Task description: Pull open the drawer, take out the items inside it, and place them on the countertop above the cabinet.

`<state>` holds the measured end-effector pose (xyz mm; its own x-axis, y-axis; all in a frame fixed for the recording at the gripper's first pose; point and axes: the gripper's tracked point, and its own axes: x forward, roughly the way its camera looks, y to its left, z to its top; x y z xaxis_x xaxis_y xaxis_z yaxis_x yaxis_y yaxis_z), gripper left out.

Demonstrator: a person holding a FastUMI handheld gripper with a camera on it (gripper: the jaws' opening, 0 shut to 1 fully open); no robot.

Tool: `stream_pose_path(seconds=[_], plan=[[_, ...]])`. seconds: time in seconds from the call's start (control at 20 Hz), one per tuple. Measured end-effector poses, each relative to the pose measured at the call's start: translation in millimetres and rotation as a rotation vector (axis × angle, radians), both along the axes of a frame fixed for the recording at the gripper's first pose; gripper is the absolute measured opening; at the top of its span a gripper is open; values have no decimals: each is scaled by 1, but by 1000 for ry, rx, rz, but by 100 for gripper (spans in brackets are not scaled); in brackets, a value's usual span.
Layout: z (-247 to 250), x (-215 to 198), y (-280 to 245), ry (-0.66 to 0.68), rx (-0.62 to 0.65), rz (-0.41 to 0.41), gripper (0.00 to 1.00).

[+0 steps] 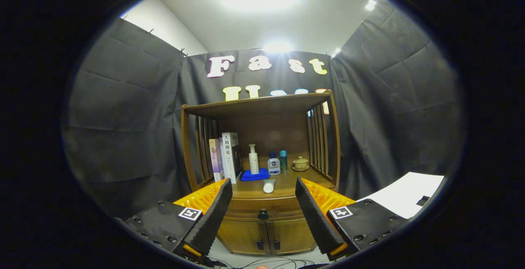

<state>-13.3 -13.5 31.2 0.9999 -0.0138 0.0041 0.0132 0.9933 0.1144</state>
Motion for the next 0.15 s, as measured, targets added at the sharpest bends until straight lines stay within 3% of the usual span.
stream_pose_path(seconds=[0.15], plan=[[-6, 1, -1, 8, -16, -7, 97]])
